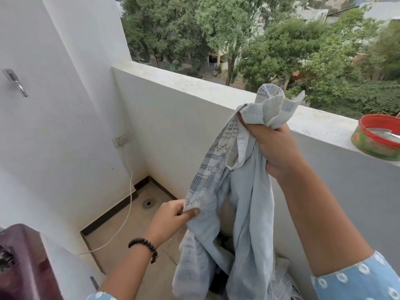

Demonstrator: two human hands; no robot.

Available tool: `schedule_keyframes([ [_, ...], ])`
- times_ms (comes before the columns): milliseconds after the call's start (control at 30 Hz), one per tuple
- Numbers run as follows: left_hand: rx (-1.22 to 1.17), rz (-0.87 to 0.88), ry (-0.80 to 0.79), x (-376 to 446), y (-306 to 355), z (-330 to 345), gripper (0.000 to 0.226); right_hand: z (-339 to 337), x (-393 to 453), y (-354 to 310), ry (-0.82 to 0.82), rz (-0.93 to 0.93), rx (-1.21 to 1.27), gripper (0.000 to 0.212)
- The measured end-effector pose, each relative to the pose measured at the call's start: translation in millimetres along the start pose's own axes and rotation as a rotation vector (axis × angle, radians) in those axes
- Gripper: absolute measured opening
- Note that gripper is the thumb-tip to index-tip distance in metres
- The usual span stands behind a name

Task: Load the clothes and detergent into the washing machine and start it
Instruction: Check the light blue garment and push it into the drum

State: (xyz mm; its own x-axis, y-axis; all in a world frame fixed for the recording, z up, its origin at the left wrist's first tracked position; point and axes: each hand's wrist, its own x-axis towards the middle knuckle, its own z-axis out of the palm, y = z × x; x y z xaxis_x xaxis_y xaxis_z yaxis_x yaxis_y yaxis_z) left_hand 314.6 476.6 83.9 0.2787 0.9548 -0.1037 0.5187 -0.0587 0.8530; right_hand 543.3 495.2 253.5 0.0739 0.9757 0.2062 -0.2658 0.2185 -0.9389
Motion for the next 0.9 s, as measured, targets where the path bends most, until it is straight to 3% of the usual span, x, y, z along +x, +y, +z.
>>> schedule_keyframes([
  [33, 0.025, -0.012, 0.003, -1, -12, -1, 0.050, -2, 0, 1, 0.005, 0.000, -0.010, 0.015],
  [133, 0.055, -0.052, -0.002, -7, -32, 3, 0.025, -5, 3, 2, 0.040, -0.003, -0.002, 0.014],
  [300, 0.192, -0.154, -0.073, -6, -51, 12, 0.030, -10, 10, -5, 0.116, -0.001, 0.054, 0.009],
  [500, -0.484, -0.132, 0.300, 18, 17, -32, 0.033, -21, 17, -12, 0.248, 0.040, 0.092, 0.005],
  [600, -0.591, -0.023, 0.370, 28, 79, -51, 0.026, -11, 13, 1, 0.209, 0.097, 0.108, 0.003],
  [667, -0.597, 0.124, 0.328, 34, 114, -56, 0.021, -1, 7, 12, 0.114, 0.132, 0.116, 0.007],
  [767, -0.396, 0.363, 0.064, 40, 150, -57, 0.020, 13, -5, 27, -0.133, 0.145, 0.118, 0.030],
  [900, -0.369, 0.386, -0.072, 40, 162, -63, 0.011, 15, -16, 32, -0.305, 0.159, 0.101, 0.019],
])
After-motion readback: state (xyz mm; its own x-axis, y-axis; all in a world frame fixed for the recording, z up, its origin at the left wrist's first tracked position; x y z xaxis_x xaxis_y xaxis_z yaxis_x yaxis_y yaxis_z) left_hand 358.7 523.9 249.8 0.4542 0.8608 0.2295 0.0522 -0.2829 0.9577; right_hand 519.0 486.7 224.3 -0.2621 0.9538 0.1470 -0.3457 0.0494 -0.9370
